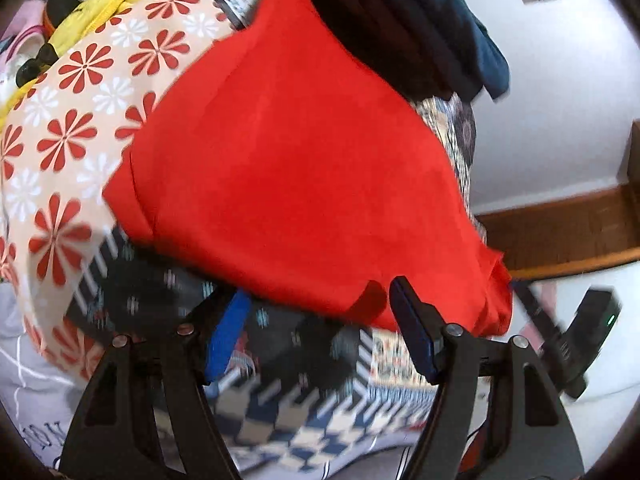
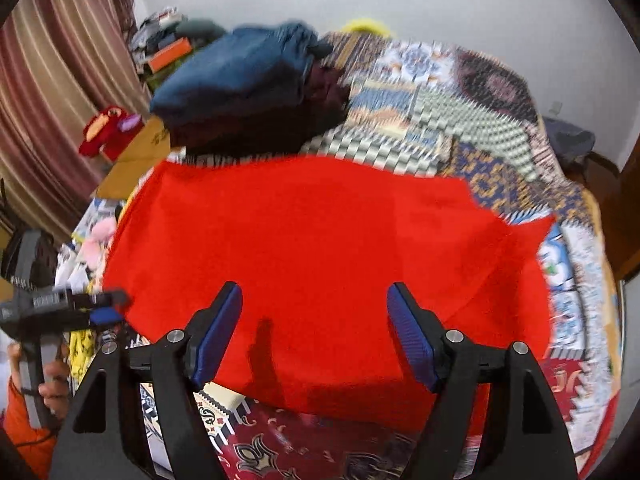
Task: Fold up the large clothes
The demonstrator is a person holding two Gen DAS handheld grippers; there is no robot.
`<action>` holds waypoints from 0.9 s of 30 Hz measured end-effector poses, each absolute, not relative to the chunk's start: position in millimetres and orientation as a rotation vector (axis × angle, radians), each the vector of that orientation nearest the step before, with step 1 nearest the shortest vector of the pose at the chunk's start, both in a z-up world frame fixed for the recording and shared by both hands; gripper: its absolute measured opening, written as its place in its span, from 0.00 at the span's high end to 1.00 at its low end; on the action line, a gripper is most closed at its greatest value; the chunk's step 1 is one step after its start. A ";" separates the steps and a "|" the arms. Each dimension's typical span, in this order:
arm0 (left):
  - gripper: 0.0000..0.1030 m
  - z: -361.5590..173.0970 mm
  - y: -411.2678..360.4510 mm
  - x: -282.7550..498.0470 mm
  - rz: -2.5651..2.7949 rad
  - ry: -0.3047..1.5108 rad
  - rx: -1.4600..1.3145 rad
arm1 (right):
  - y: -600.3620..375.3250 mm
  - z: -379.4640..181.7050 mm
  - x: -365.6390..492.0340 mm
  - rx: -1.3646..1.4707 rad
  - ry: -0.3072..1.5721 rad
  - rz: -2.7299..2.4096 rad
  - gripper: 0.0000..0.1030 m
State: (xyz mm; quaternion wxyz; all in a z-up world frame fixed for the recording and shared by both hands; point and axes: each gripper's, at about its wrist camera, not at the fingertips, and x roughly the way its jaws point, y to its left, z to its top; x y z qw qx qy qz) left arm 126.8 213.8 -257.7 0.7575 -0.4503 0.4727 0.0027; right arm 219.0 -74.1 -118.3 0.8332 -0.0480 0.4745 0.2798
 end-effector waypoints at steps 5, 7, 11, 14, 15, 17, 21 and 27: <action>0.32 -271.4 228.5 144.0 0.091 0.974 -1.050 | -67.3 -133.5 225.9 -0.072 1.067 0.592 0.31; 0.33 -271.6 228.4 152.7 0.131 0.964 -1.036 | -65.2 -133.9 228.9 -0.070 1.077 0.584 0.31; 0.83 -268.5 223.5 172.2 0.205 0.959 -0.940 | -61.4 -128.6 233.3 -0.049 1.092 0.573 0.31; 0.94 -248.5 220.0 174.6 0.233 0.894 -0.861 | -54.5 -126.3 236.9 -0.034 1.099 0.575 0.30; 0.95 -242.5 220.3 173.6 0.232 0.870 -0.850 | -50.4 -126.3 237.3 -0.030 1.104 0.578 0.30; 0.96 -218.3 221.2 169.5 0.226 0.797 -0.819 | -41.2 -128.7 238.0 -0.025 1.121 0.588 0.30; 0.98 -173.5 218.0 164.5 0.213 0.676 -0.759 | -12.4 -139.3 231.2 -0.045 1.164 0.648 0.30; 0.98 -120.7 224.5 135.0 0.250 0.542 -0.626 | 29.3 -153.1 206.3 -0.088 1.180 0.785 0.22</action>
